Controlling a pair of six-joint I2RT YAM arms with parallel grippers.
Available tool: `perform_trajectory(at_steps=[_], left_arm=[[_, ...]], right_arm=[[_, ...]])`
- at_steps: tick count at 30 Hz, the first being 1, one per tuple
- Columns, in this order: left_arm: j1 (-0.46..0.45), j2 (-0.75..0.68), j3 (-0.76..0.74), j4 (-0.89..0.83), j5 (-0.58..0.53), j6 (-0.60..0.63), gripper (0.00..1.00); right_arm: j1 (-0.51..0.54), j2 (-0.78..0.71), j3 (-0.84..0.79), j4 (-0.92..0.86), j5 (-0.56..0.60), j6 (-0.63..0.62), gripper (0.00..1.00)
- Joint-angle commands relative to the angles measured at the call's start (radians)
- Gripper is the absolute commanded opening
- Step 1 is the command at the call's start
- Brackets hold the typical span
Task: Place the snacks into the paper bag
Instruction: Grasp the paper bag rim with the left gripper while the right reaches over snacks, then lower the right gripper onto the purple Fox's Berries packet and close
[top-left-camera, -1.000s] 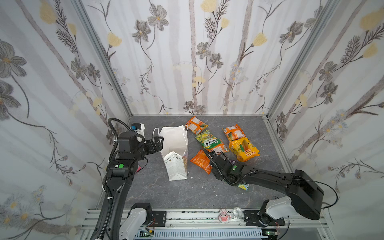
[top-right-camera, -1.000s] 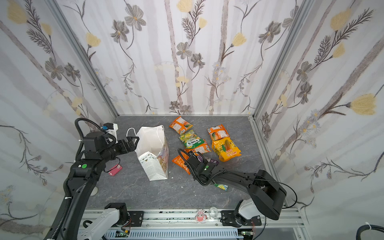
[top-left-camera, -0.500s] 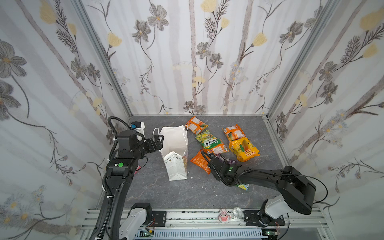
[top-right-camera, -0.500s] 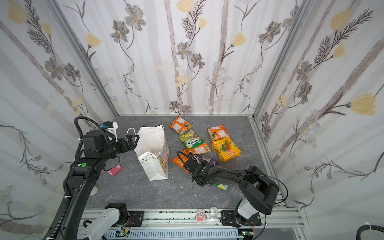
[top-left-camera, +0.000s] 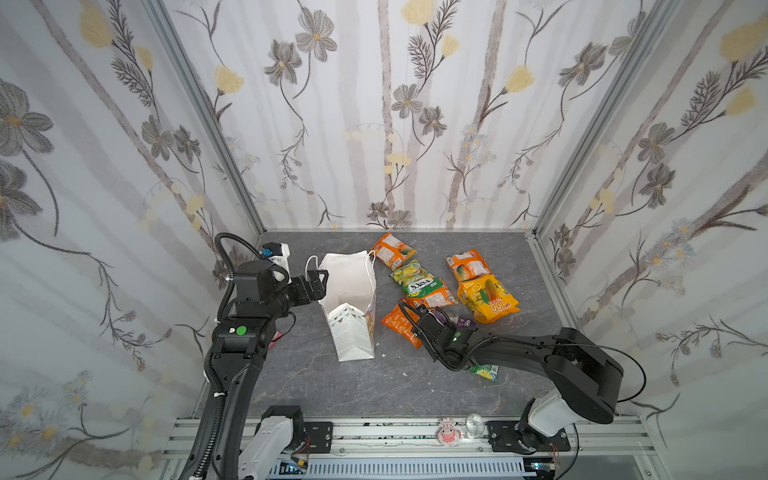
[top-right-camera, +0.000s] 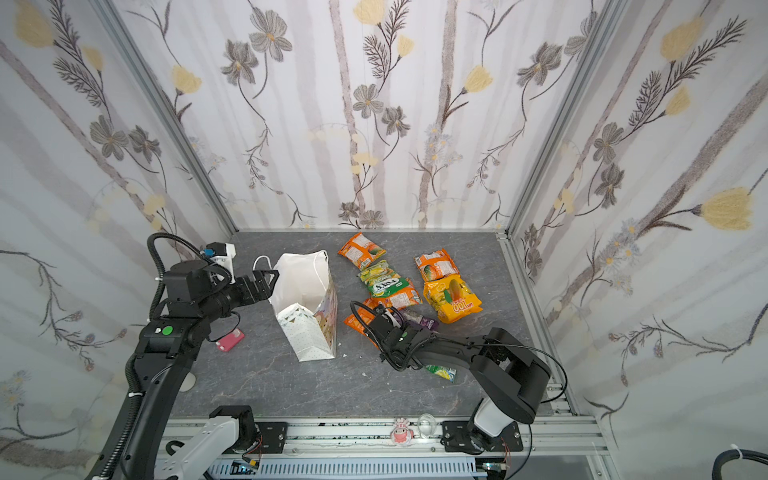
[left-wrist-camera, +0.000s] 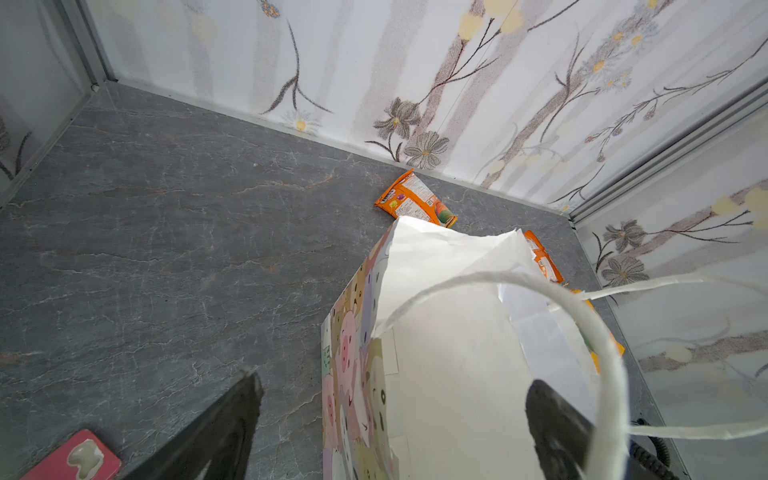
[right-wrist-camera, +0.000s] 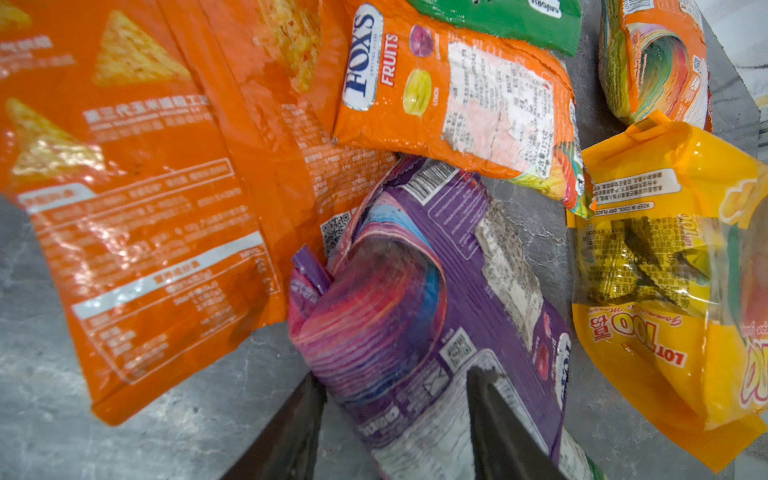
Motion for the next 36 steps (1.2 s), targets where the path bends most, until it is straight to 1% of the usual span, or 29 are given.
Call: perform_trajectory(at_steps=[1,3,7,11,13,14,16,17,19,23,28,32,33,34,36], left_arm=[[0.000,-0.006,0.005,0.030,0.001,-0.007,1.00],[0.000,-0.005,0.006,0.028,-0.001,-0.004,1.00],[0.000,-0.002,-0.001,0.028,-0.004,-0.005,1.00],[0.000,0.000,-0.009,0.025,-0.007,-0.004,1.00],[0.000,0.000,-0.011,0.025,-0.007,-0.002,1.00],[0.000,0.001,-0.011,0.024,-0.009,-0.003,1.00],[0.000,0.002,-0.010,0.025,-0.015,-0.001,1.00],[0.000,0.004,-0.009,0.027,-0.016,-0.001,1.00],[-0.001,0.006,-0.009,0.026,-0.018,0.000,1.00],[0.000,0.013,-0.005,0.020,-0.024,0.007,1.00],[0.000,0.015,0.001,0.011,-0.036,0.016,1.00],[0.000,0.017,0.003,0.011,-0.034,0.020,1.00],[0.000,0.016,0.003,0.011,-0.033,0.022,1.00],[0.000,0.016,0.002,0.012,-0.034,0.024,1.00],[0.000,0.014,0.001,0.016,-0.033,0.029,1.00]], right_arm=[[-0.001,0.005,0.012,-0.012,0.036,0.017,0.48],[-0.001,0.019,0.019,-0.013,0.040,0.015,0.47],[-0.002,0.035,0.028,-0.010,0.039,0.014,0.39],[-0.005,0.034,0.031,-0.009,0.021,0.015,0.20],[-0.007,0.029,0.030,-0.006,0.010,0.017,0.18],[-0.008,0.026,0.031,-0.006,0.005,0.018,0.14],[-0.013,0.024,0.030,-0.005,0.001,0.026,0.03],[-0.016,0.022,0.030,-0.004,-0.003,0.029,0.00],[-0.021,0.018,0.025,0.004,-0.020,0.031,0.00],[-0.043,-0.067,0.012,0.030,-0.084,0.028,0.00],[-0.096,-0.196,-0.030,0.082,-0.206,0.017,0.00],[-0.126,-0.263,-0.056,0.089,-0.245,0.012,0.00],[-0.158,-0.275,-0.056,0.089,-0.253,0.012,0.00],[-0.168,-0.288,-0.056,0.092,-0.264,0.012,0.00],[-0.180,-0.308,-0.091,0.098,-0.282,0.014,0.00]])
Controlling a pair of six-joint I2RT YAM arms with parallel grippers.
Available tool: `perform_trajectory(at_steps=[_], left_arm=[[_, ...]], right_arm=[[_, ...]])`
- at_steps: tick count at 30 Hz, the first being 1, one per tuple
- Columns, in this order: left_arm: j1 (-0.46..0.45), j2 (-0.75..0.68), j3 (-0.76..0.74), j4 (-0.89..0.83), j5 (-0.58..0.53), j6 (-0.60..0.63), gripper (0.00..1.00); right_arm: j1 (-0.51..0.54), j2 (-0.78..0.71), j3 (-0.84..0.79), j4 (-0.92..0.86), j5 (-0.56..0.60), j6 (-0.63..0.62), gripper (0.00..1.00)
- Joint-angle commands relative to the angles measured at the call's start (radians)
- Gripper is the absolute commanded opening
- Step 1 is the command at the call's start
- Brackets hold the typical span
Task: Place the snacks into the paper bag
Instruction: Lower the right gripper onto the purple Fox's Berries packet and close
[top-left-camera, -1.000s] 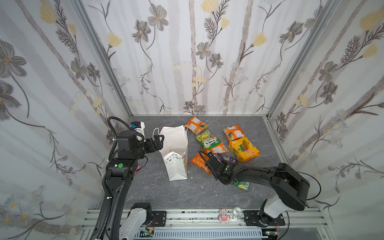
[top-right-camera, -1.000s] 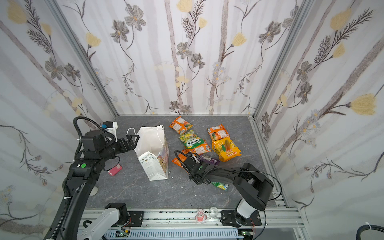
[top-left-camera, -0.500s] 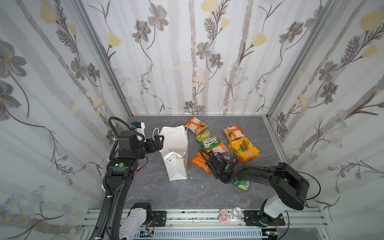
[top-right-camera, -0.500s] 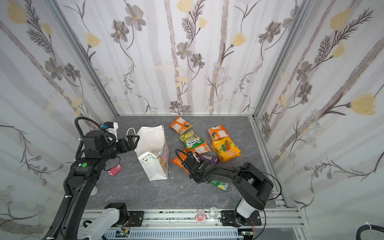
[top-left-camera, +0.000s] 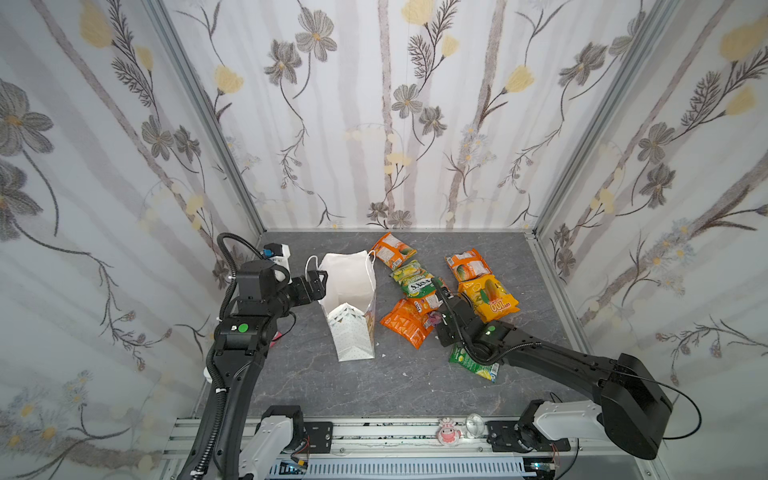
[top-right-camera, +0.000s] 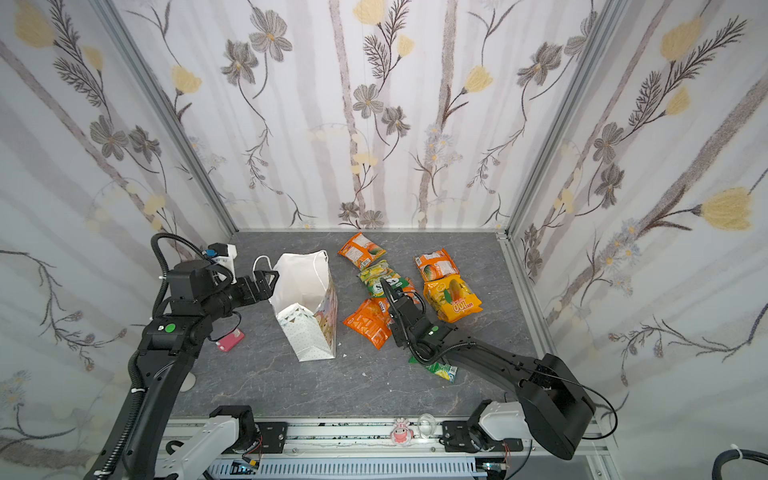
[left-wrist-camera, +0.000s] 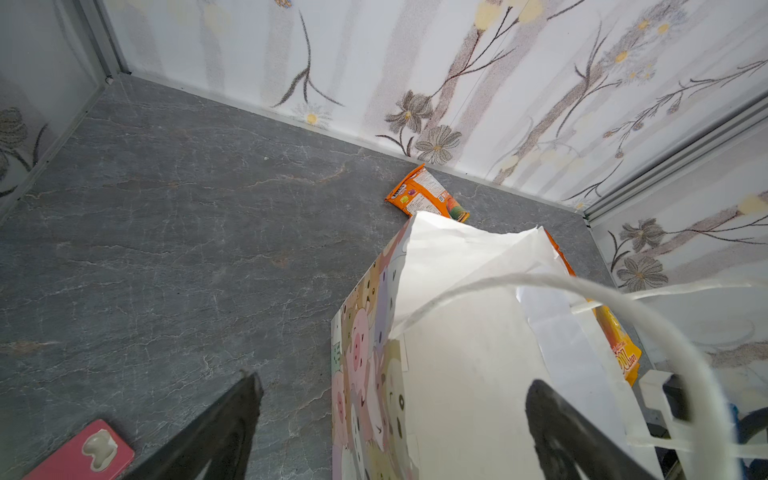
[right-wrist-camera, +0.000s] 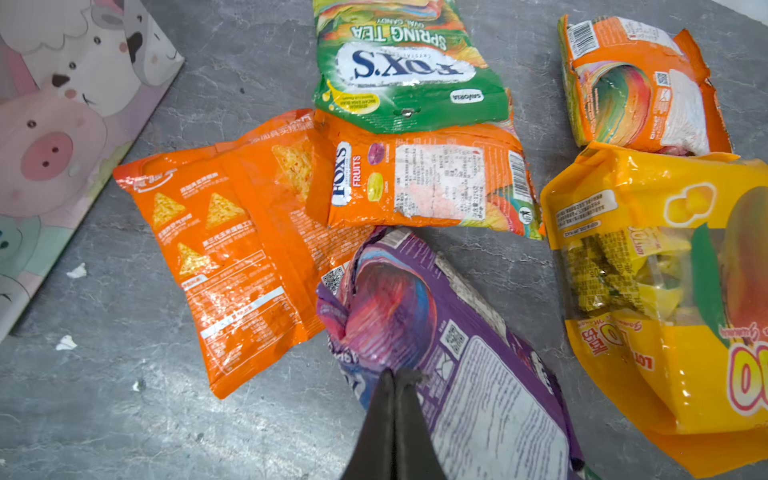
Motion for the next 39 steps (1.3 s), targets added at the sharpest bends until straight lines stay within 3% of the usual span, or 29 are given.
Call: perform_trajectory(at_steps=[1,14,23,27,29,30,31,33,36,39], left_arm=[[0.000,-0.004,0.008,0.020,-0.006,0.017,1.00],[0.000,-0.006,0.006,0.013,0.009,0.035,1.00],[0.000,0.081,0.094,-0.080,0.018,0.069,1.00],[0.000,0.110,0.135,-0.103,0.022,0.074,1.00],[0.000,0.114,0.133,-0.085,0.036,0.056,1.00],[0.000,0.117,0.134,-0.072,0.045,0.040,1.00],[0.000,0.117,0.136,-0.063,0.052,0.026,1.00],[0.000,0.113,0.144,-0.055,0.060,0.012,1.00],[0.000,0.096,0.157,-0.070,0.053,0.020,1.00],[0.000,0.104,0.174,-0.123,0.046,0.056,1.00]], right_arm=[[-0.018,-0.032,-0.027,0.036,-0.040,0.001,0.00],[-0.074,-0.089,-0.020,0.061,-0.095,-0.012,0.00],[-0.112,-0.145,0.022,0.081,-0.187,-0.033,0.00],[-0.120,-0.135,0.059,0.010,-0.226,-0.081,0.00],[-0.126,-0.119,0.099,-0.087,-0.180,-0.092,0.00],[-0.135,-0.113,0.116,-0.132,-0.135,-0.077,0.03],[-0.151,-0.115,0.124,-0.167,-0.126,-0.056,0.21],[-0.189,-0.132,0.125,-0.218,-0.167,-0.019,0.46],[-0.230,-0.195,0.080,-0.247,-0.205,0.051,0.58],[-0.240,-0.259,-0.017,-0.240,-0.250,0.145,0.60]])
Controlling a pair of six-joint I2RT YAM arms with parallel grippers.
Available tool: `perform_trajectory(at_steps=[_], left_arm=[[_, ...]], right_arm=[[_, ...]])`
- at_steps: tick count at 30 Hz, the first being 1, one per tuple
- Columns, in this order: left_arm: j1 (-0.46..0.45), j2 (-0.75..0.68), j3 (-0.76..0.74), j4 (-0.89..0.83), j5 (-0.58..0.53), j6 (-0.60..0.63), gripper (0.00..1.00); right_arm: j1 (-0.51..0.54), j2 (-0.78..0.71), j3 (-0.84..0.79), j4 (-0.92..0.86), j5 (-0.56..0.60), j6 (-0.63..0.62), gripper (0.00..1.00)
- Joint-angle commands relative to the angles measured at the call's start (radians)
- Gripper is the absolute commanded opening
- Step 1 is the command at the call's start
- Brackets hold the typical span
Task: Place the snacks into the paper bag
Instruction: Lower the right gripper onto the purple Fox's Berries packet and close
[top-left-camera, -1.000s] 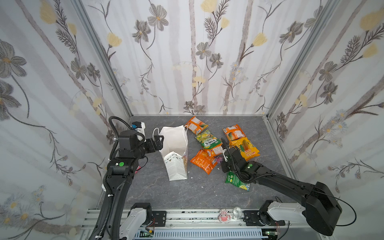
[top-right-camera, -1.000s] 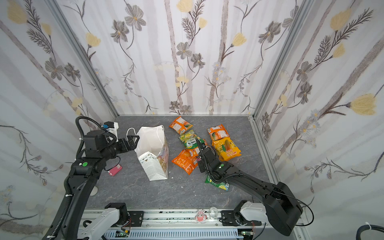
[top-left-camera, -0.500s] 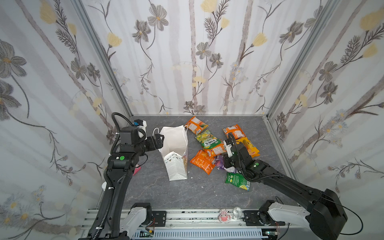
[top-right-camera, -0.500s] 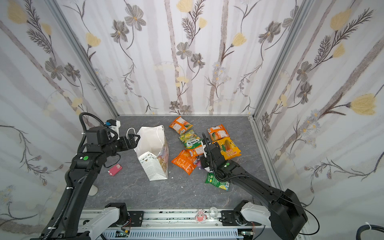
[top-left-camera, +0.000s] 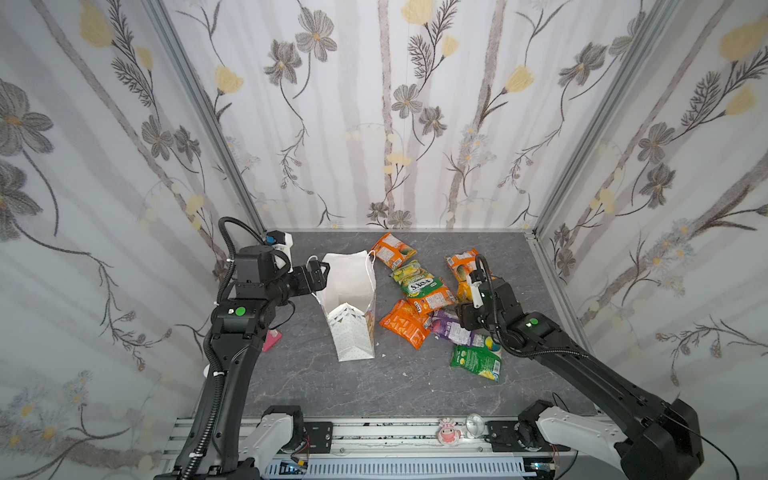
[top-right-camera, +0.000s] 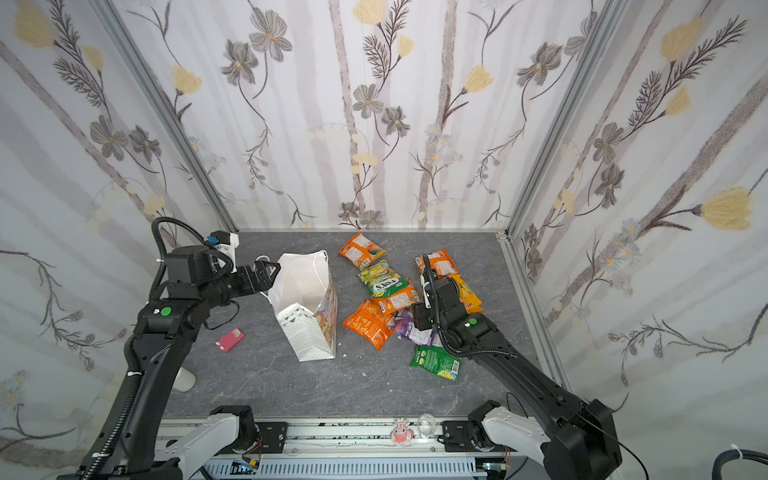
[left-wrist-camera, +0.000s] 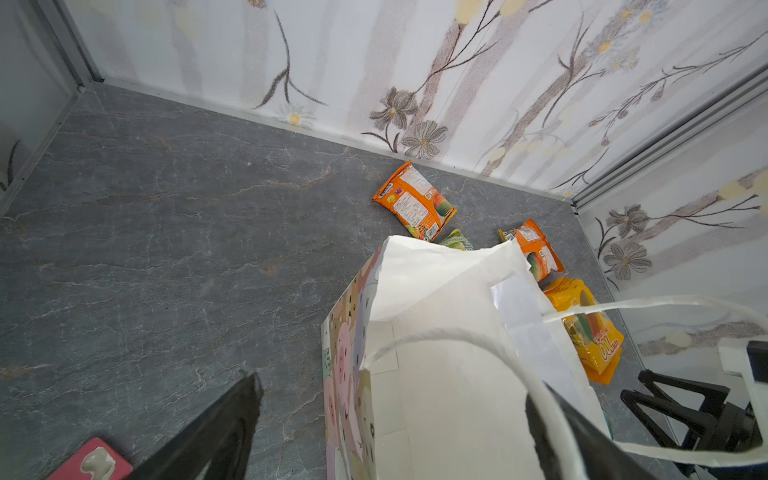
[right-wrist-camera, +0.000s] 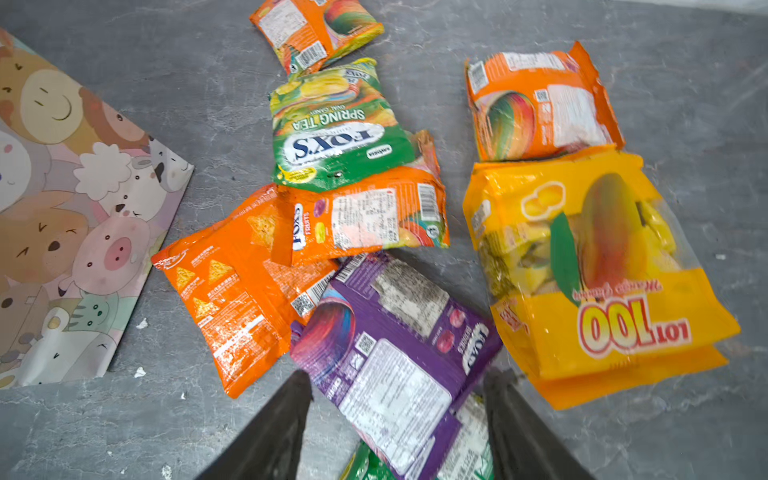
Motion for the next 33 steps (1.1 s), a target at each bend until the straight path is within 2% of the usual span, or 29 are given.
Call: perform_trajectory(at_steps=[1,4,8,13,21,26,33], left_arm=[[0.000,0.009,0.021,-0.059,0.001,0.031,1.00],[0.000,0.002,-0.010,-0.074,0.010,0.048,1.00],[0.000,-0.005,-0.046,-0.068,0.027,0.050,1.00],[-0.005,0.005,-0.045,-0.066,0.046,0.047,1.00],[-0.032,-0.029,-0.081,-0.039,-0.014,0.061,1.00],[-0.041,-0.017,-0.068,-0.039,-0.012,0.068,1.00],[-0.044,-0.002,-0.031,-0.053,-0.036,0.078,1.00]], right_arm=[[-0.006,-0.041,-0.089,-0.041,-0.079,0.136,0.60],[-0.004,-0.074,-0.173,0.001,-0.150,0.232,0.60],[-0.004,-0.125,-0.247,0.082,-0.159,0.304,0.59],[-0.009,-0.111,-0.308,0.188,-0.137,0.326,0.56],[-0.022,-0.144,-0.360,0.190,-0.069,0.333,0.53],[-0.082,-0.179,-0.422,0.233,-0.108,0.303,0.49],[-0.108,-0.197,-0.486,0.371,-0.163,0.290,0.48]])
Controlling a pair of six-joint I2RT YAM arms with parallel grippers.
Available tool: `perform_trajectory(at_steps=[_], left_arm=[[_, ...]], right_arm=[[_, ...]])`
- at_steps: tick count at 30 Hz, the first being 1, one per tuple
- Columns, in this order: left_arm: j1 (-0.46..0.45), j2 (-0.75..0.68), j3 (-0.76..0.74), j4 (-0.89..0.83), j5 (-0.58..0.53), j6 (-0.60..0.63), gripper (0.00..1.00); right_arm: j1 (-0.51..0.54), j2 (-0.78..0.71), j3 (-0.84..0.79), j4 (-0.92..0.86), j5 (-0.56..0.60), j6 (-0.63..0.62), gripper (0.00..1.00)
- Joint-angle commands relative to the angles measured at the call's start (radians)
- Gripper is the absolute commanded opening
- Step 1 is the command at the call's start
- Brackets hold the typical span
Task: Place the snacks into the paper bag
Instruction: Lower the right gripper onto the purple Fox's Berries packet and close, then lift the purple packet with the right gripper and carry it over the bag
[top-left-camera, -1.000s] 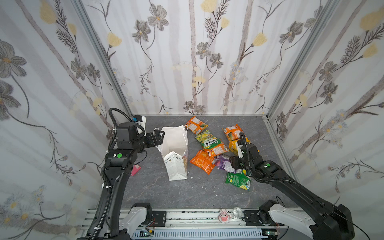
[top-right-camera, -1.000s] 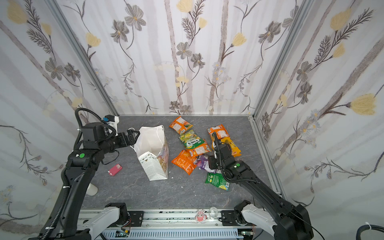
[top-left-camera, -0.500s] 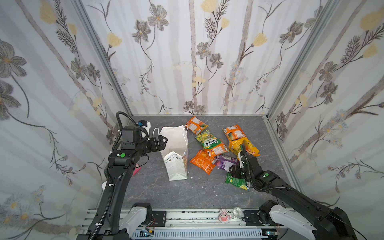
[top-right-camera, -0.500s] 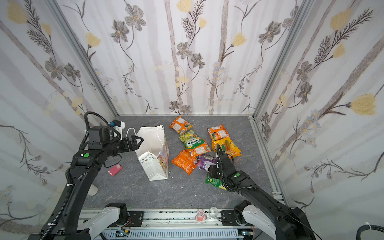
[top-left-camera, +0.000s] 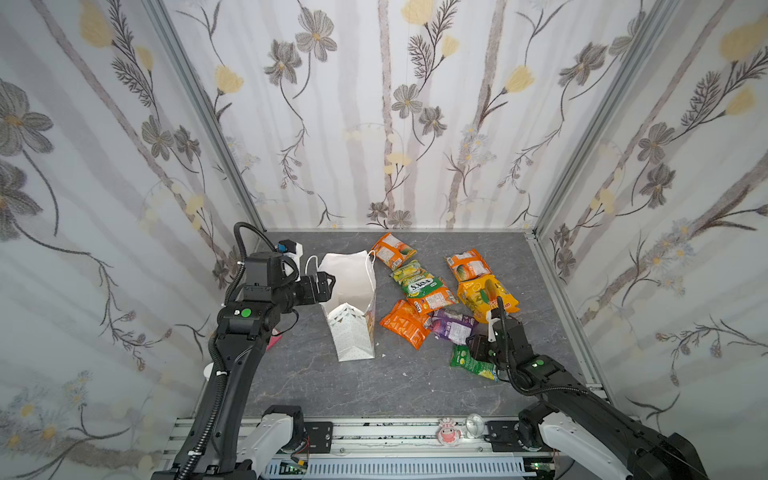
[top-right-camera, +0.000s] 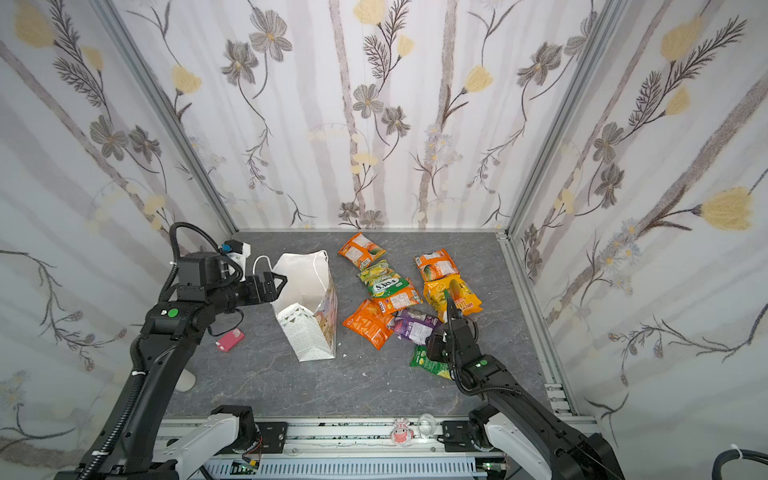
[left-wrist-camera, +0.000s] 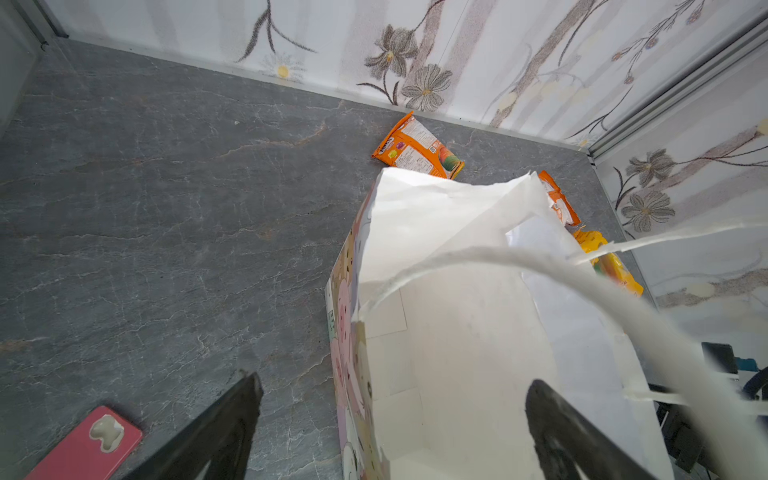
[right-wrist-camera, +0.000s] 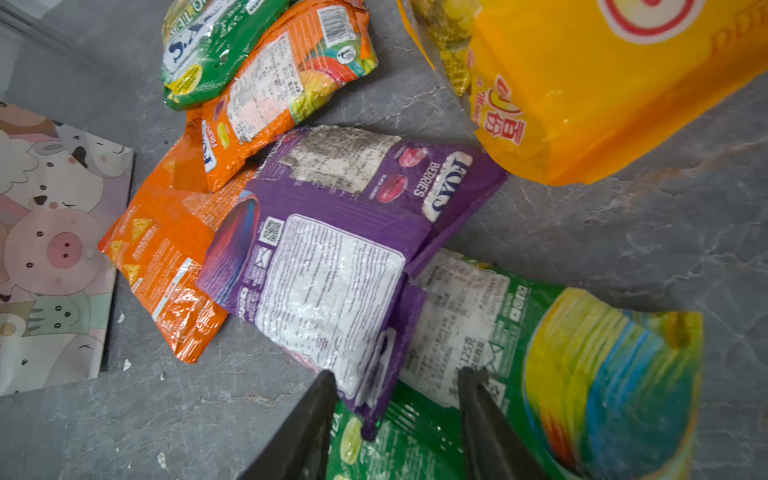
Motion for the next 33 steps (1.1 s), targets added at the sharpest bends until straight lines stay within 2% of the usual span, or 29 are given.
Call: perform_trajectory(at_steps=[1,13,14,18,24,33], left_arm=[[0.000,0.000,0.011,0.008,-0.020,0.017,1.00],[0.000,-0.046,-0.006,-0.005,-0.051,0.015,1.00],[-0.001,-0.049,-0.008,-0.004,-0.064,0.015,1.00],[0.000,-0.044,-0.012,-0.010,-0.070,0.014,1.00],[0.000,-0.040,-0.016,-0.006,-0.082,0.015,1.00],[-0.001,-0.015,-0.025,0.019,-0.050,0.011,1.00]], right_arm=[[-0.009,0.005,-0.020,0.110,-0.021,-0.010,0.48],[-0.040,0.098,-0.042,0.228,-0.071,-0.034,0.45],[-0.043,0.114,-0.036,0.228,-0.067,-0.034,0.40],[-0.046,0.157,-0.028,0.257,-0.099,-0.037,0.35],[-0.047,0.151,-0.024,0.288,-0.104,-0.021,0.00],[-0.048,0.068,-0.013,0.261,-0.104,-0.032,0.00]])
